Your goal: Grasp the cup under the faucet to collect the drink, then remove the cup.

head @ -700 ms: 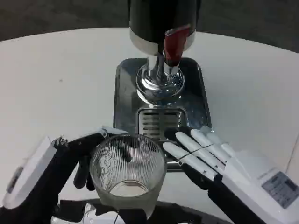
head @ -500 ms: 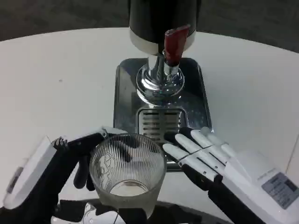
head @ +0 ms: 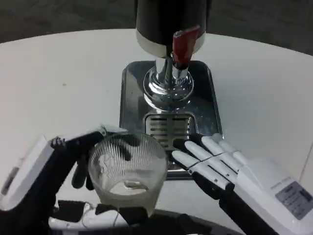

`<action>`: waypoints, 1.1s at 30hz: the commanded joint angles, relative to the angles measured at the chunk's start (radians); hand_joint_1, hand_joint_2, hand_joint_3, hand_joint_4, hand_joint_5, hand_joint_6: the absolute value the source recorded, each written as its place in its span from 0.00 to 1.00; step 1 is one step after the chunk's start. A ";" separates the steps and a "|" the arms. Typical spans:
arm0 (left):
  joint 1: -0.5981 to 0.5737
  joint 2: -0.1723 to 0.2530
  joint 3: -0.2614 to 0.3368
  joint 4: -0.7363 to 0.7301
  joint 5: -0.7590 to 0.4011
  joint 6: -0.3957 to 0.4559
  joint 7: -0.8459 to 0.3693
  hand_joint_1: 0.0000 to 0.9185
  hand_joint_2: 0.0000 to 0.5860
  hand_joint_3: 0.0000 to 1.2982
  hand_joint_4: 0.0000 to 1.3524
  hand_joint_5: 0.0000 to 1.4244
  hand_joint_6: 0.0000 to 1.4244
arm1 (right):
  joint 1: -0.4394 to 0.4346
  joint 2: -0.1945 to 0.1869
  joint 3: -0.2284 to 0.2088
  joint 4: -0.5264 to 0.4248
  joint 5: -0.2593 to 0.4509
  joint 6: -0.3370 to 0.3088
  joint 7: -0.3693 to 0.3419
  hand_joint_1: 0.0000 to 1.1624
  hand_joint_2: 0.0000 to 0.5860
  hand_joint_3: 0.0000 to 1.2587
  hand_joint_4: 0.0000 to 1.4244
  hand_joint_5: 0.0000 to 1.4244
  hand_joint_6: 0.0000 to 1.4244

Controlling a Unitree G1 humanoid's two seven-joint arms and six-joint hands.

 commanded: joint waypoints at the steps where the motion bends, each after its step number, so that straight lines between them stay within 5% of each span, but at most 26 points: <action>1: -0.037 -0.002 0.031 0.046 0.001 -0.003 0.037 0.67 0.00 0.71 0.77 0.81 0.92 | 0.014 0.009 0.004 -0.023 -0.016 0.013 0.014 0.24 0.80 0.09 0.04 0.00 0.00; 18: -0.285 0.035 0.008 0.348 0.184 -0.055 0.181 0.67 0.00 0.72 0.77 0.82 0.92 | 0.066 0.043 -0.026 -0.052 -0.033 0.015 0.001 0.25 0.80 0.10 0.04 0.02 0.00; 33: -0.587 0.004 -0.149 0.729 0.352 -0.019 0.437 0.68 0.00 0.72 0.77 0.82 0.92 | 0.094 0.048 -0.058 -0.064 -0.015 0.009 -0.004 0.25 0.80 0.10 0.05 0.02 0.00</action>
